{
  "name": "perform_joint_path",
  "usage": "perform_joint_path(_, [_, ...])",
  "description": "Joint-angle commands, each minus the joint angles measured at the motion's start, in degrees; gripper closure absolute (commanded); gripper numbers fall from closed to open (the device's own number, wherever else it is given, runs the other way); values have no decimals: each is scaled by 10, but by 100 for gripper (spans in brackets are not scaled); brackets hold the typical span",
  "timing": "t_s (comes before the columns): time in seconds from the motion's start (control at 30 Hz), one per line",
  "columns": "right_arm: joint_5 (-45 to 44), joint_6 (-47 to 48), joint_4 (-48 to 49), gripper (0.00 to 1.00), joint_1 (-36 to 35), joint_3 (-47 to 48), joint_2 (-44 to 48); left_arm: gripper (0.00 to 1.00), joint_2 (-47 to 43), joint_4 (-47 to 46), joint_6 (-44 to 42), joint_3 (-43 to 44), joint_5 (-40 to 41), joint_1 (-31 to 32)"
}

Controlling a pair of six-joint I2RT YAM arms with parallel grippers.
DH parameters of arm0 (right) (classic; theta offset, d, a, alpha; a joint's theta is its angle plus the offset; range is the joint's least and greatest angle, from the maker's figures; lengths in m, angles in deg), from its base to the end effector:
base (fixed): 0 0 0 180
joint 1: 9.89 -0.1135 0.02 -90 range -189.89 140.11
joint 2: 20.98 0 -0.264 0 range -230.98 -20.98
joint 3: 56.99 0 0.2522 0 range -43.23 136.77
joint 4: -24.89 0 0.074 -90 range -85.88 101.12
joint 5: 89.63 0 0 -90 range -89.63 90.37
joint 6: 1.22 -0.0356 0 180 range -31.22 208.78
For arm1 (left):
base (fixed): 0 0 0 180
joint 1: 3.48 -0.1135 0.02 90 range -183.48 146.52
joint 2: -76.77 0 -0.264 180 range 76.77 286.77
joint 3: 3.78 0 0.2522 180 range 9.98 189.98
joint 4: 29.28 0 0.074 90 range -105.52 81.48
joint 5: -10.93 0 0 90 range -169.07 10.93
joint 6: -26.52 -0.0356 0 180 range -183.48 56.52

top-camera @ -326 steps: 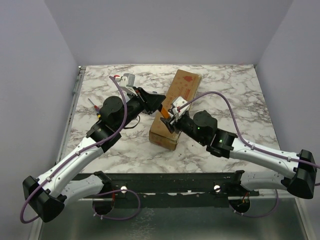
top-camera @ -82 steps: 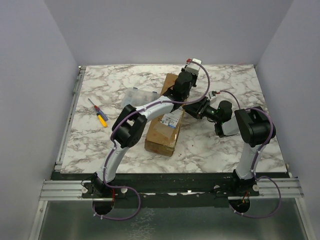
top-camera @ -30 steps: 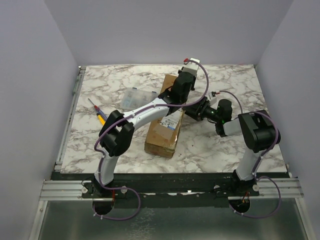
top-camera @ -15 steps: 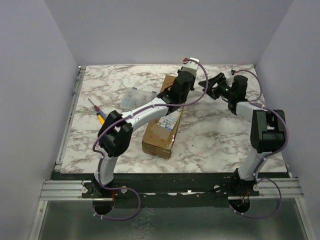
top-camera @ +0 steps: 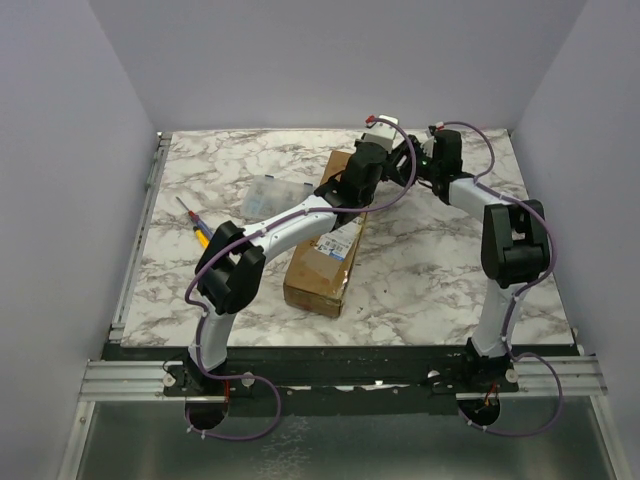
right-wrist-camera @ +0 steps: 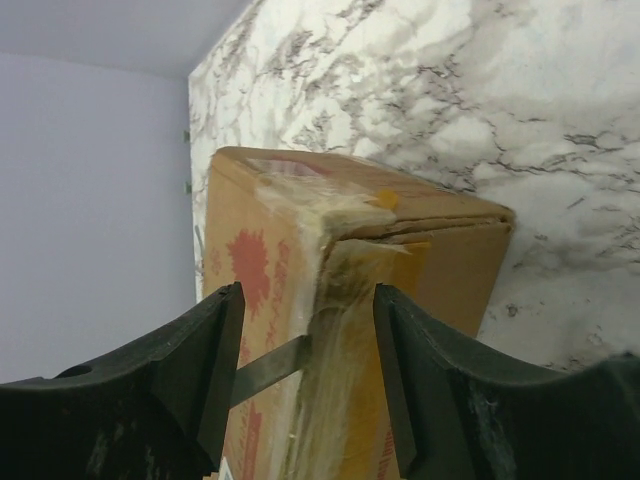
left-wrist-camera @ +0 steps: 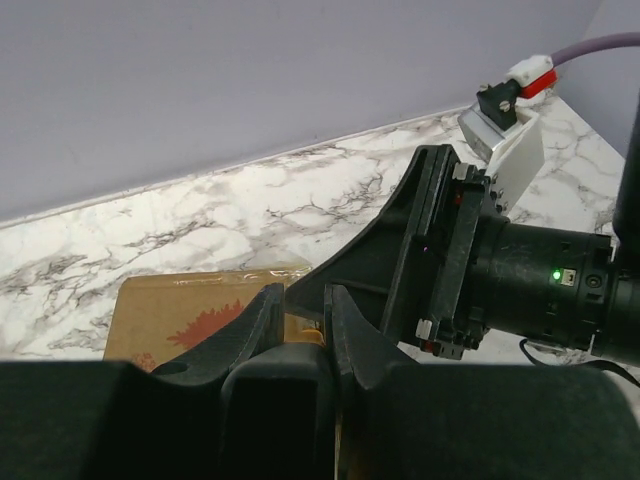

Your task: Unpack the express box

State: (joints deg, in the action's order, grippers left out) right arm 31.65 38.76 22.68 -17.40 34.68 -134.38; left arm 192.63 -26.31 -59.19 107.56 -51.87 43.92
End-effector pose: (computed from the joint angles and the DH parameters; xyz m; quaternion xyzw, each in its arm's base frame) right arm 0.4483 0.0777 0.2200 0.1557 0.8057 0.4507 0.3514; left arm 0.3445 -0.3506 0.3174 0.1242 0.7366 -0.1203 0.6539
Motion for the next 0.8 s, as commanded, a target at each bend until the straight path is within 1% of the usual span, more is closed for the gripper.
perform_joint_path(0.0, [-21, 20, -37, 41, 6, 34, -36, 100, -12, 50, 0, -11, -3, 3])
perform_joint_path(0.17, [-18, 31, -59, 52, 5, 65, -74, 100, -13, 71, 8, -4, -8, 3])
perform_joint_path(0.2, [-21, 35, -64, 53, 5, 68, -77, 100, -13, 80, 10, 0, -6, 3])
perform_joint_path(0.47, [-41, 37, -66, 56, 5, 60, -81, 100, -19, 144, 43, 20, -7, 3])
perform_joint_path(0.77, [-43, 36, -62, 57, 5, 58, -82, 100, -52, 145, 53, -21, -18, 8])
